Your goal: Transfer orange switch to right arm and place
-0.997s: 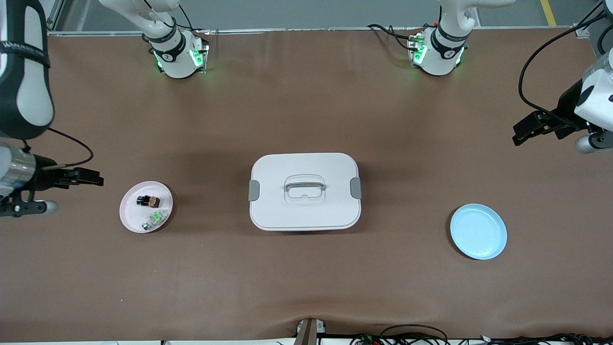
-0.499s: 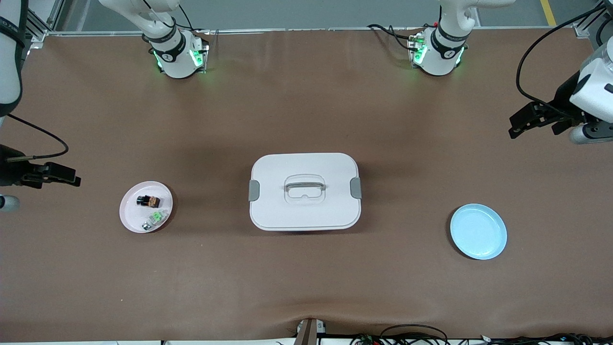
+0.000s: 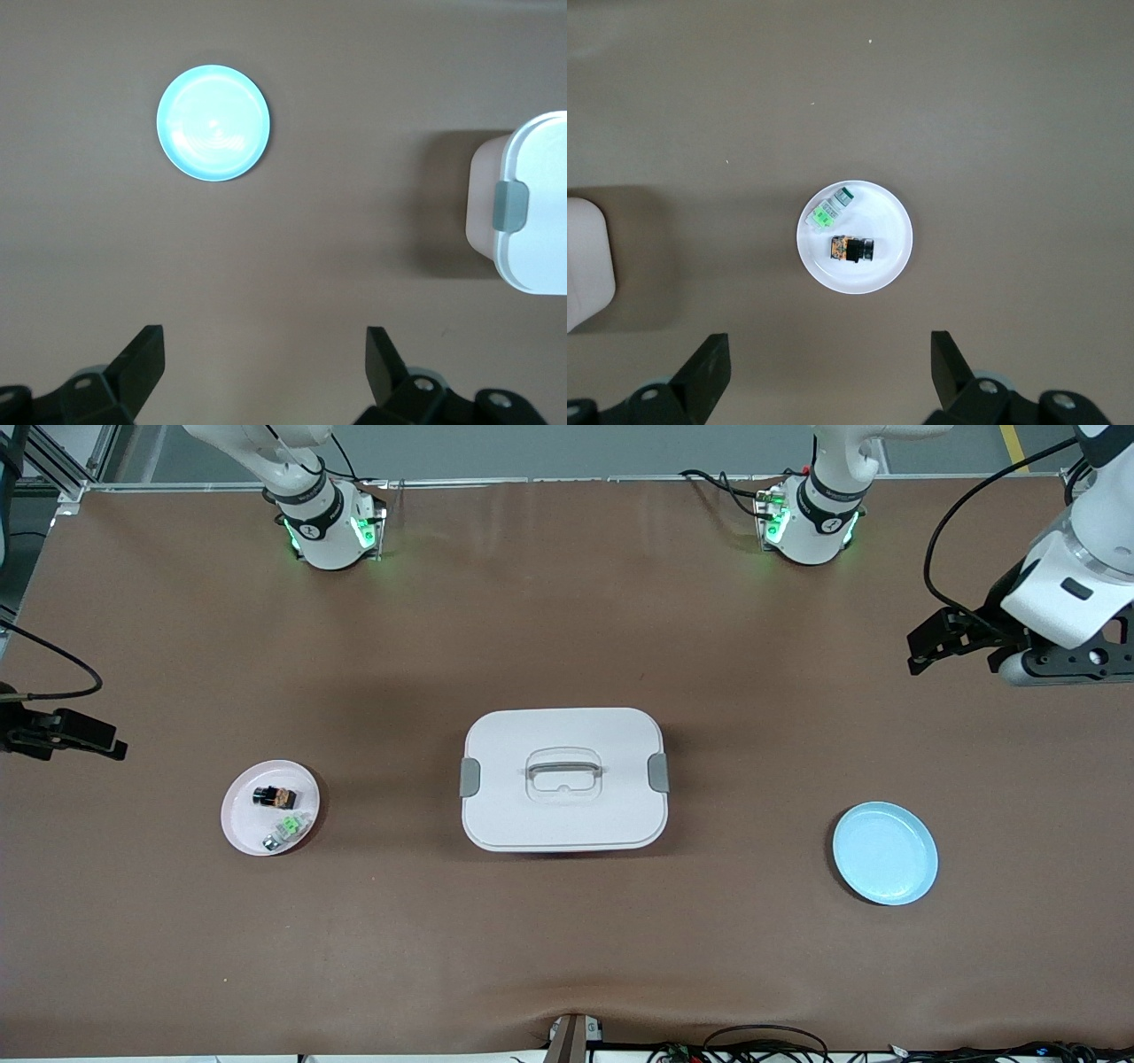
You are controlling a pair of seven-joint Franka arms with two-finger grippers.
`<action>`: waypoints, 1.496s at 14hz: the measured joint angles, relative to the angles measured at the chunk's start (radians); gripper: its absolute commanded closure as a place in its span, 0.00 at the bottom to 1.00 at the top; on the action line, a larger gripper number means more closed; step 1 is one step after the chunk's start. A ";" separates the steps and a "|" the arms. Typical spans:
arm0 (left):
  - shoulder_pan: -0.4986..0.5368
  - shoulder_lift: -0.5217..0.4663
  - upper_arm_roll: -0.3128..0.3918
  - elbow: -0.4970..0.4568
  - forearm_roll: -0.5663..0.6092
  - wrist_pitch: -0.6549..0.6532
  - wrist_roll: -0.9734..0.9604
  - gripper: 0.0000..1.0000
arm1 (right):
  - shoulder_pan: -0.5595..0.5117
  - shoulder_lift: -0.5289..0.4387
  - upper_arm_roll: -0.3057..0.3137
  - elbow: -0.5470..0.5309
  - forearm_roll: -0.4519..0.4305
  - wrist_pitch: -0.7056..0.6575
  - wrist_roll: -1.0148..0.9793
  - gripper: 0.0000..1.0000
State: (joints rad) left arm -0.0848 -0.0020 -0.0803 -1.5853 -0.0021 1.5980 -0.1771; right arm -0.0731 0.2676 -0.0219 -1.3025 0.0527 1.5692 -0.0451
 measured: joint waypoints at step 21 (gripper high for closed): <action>0.051 -0.052 -0.004 -0.011 0.013 -0.053 0.003 0.00 | -0.016 -0.054 -0.003 -0.001 -0.020 -0.146 0.028 0.00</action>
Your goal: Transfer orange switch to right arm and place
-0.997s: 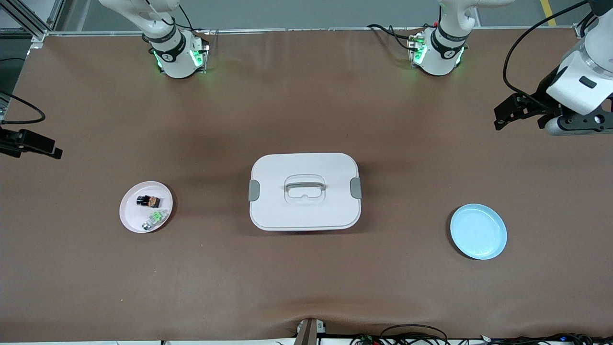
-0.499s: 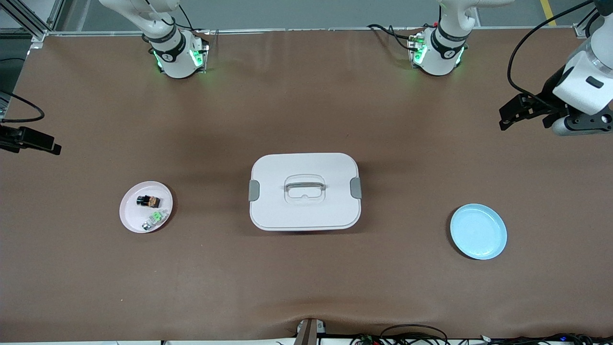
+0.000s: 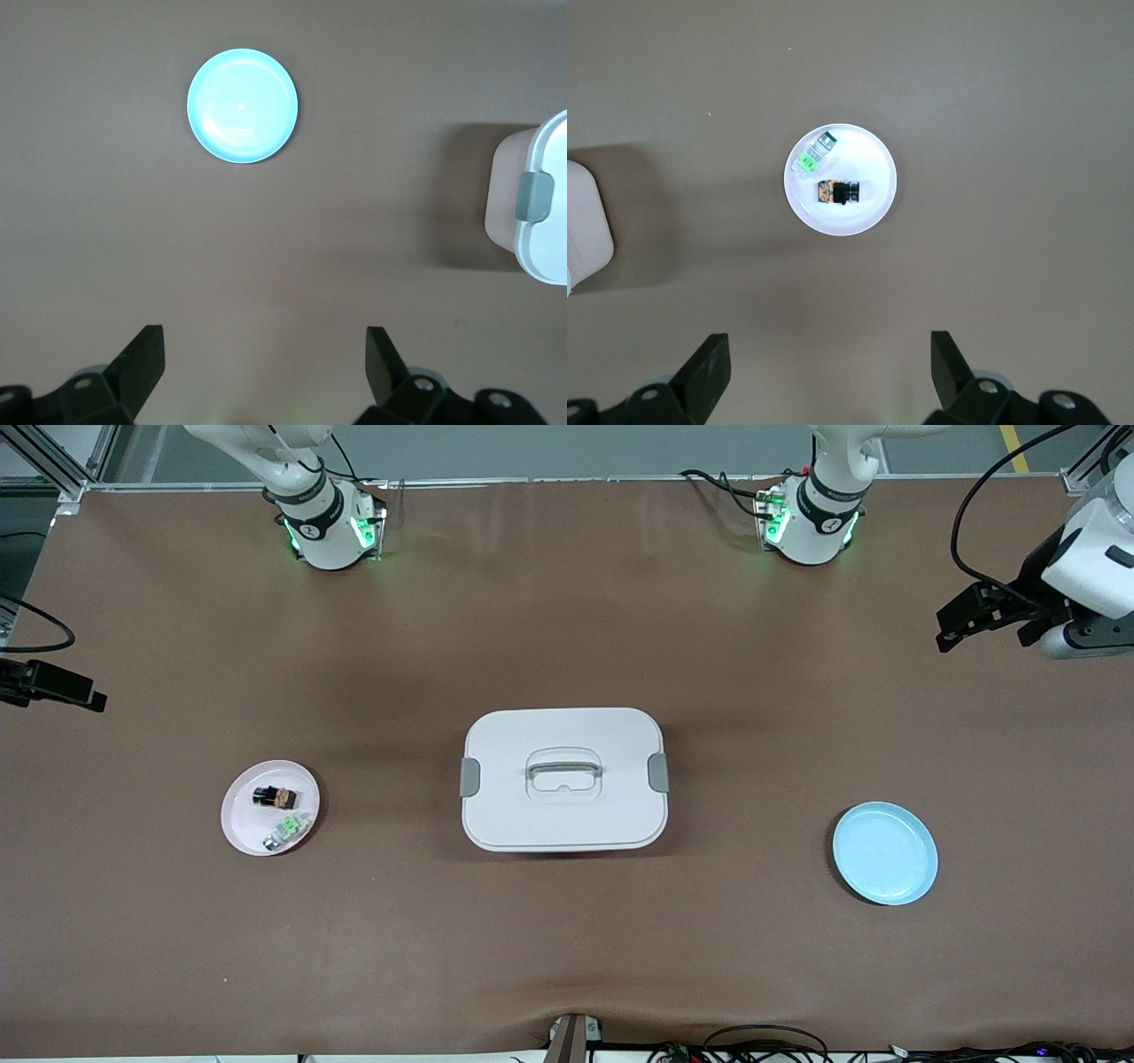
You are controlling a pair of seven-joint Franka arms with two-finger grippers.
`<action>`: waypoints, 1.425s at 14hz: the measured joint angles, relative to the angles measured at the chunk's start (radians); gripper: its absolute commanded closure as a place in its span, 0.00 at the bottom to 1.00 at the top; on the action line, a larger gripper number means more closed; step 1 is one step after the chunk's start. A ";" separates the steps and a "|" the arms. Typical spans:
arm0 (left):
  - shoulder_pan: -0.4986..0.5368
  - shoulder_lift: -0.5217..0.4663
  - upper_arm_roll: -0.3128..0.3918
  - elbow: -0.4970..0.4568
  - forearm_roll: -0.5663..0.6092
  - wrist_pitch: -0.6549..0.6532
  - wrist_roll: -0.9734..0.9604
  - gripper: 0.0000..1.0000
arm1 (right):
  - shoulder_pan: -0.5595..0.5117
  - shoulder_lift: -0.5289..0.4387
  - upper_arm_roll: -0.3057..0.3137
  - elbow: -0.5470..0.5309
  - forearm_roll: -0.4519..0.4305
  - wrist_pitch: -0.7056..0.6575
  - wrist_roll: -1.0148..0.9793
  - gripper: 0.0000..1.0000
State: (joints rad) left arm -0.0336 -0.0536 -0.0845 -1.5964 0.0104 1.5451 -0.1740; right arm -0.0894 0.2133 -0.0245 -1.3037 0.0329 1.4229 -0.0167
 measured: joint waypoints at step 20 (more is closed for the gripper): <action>0.003 -0.003 -0.006 0.000 0.000 0.002 0.059 0.00 | 0.074 -0.015 -0.054 -0.004 0.012 -0.027 0.002 0.00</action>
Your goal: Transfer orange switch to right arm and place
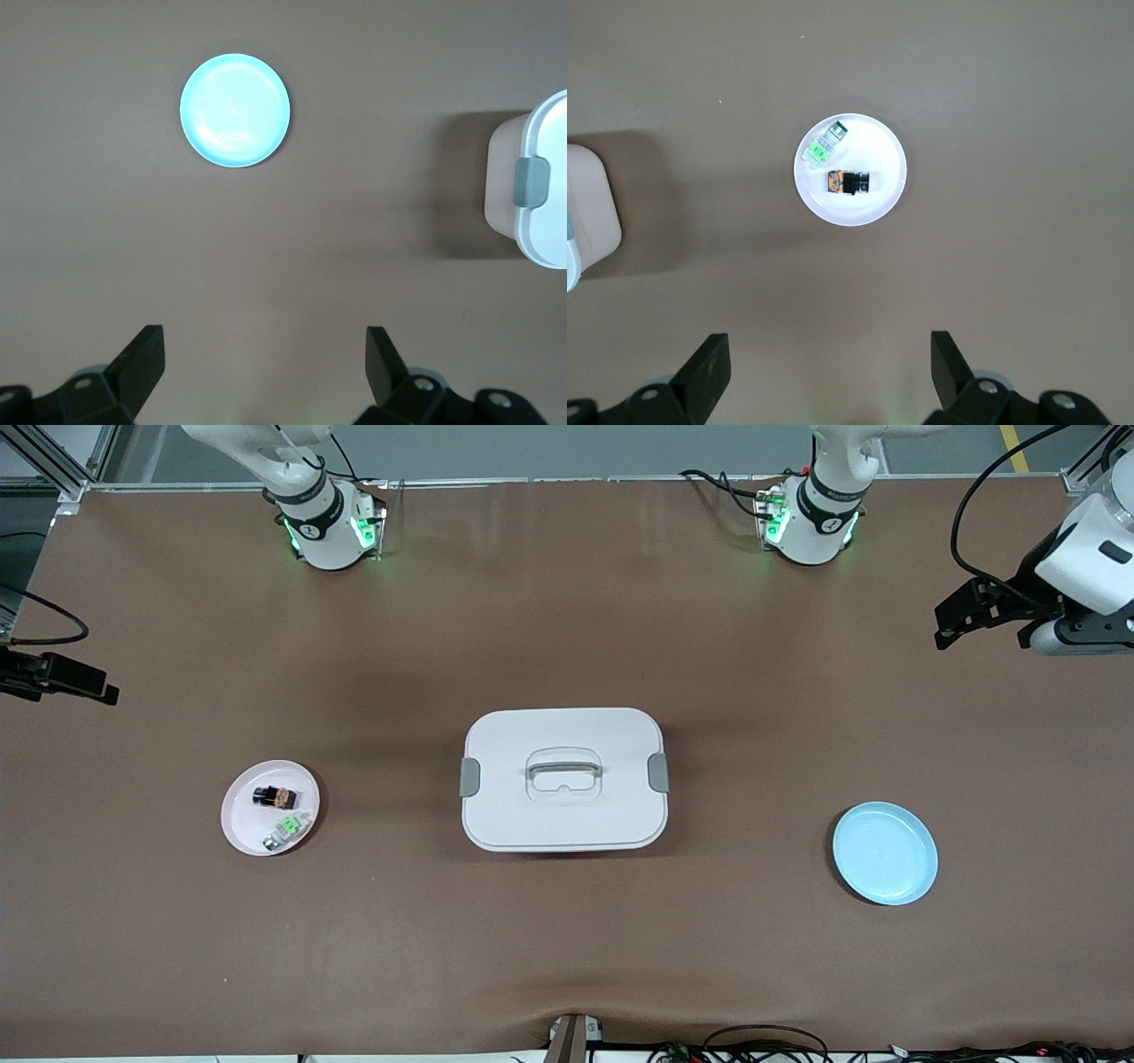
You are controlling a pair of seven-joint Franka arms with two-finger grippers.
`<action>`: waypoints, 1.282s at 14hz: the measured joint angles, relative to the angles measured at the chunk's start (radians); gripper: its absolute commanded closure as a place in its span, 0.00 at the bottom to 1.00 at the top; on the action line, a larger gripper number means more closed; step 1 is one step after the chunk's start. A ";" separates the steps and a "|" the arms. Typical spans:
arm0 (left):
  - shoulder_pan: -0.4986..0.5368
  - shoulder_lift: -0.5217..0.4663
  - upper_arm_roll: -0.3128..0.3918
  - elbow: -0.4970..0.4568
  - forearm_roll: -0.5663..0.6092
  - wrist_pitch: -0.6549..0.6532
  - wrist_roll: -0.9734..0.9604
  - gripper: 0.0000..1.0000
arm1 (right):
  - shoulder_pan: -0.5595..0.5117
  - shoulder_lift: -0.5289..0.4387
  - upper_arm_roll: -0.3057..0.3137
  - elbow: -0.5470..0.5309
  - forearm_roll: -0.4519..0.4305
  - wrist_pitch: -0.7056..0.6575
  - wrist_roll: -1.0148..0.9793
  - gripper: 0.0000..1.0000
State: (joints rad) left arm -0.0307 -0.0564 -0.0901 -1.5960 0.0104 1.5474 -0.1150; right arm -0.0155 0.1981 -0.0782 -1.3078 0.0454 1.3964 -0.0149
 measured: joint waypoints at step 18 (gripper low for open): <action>0.004 -0.035 0.002 0.000 0.000 -0.014 0.000 0.00 | 0.031 -0.067 -0.004 -0.046 0.024 0.051 0.000 0.00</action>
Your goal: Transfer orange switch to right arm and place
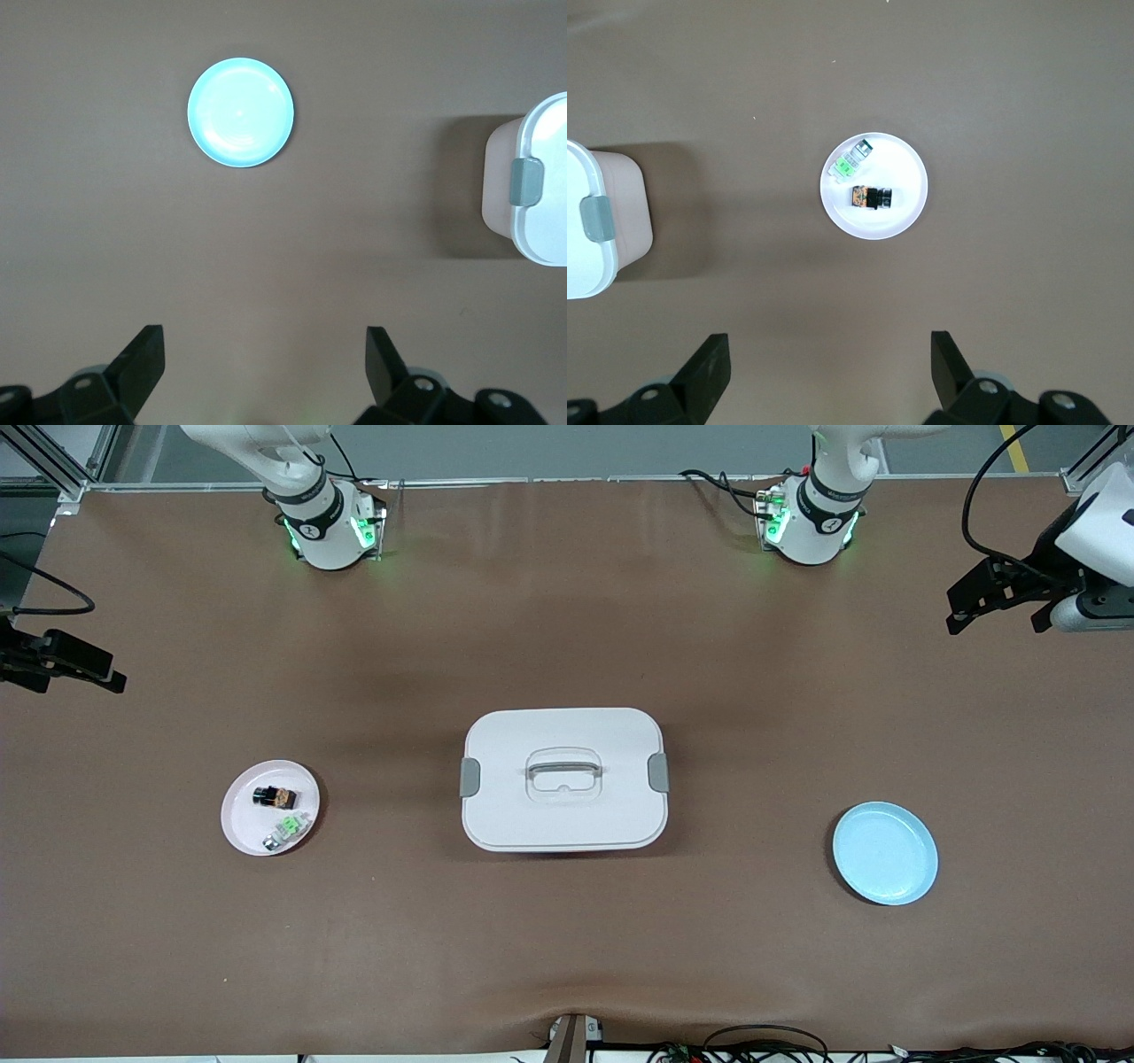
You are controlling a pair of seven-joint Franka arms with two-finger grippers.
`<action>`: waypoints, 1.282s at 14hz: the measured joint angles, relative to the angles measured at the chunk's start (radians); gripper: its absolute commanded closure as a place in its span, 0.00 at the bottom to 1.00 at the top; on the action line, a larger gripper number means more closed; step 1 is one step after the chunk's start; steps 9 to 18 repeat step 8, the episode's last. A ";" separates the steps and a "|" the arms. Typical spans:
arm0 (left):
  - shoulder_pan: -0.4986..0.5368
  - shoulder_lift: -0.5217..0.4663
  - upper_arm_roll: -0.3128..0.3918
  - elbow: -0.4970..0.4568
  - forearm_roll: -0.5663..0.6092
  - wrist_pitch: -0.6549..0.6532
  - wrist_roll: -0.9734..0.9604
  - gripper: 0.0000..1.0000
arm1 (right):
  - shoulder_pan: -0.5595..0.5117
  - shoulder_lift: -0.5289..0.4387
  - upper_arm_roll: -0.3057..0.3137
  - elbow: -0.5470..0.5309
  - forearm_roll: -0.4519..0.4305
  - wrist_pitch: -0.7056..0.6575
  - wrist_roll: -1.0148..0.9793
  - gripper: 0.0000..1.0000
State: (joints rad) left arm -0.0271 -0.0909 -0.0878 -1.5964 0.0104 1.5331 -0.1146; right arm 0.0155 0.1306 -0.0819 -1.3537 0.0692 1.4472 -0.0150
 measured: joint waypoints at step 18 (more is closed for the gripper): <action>-0.001 0.000 -0.001 0.001 0.000 0.000 0.000 0.00 | 0.012 -0.090 0.001 -0.134 -0.017 0.086 -0.002 0.00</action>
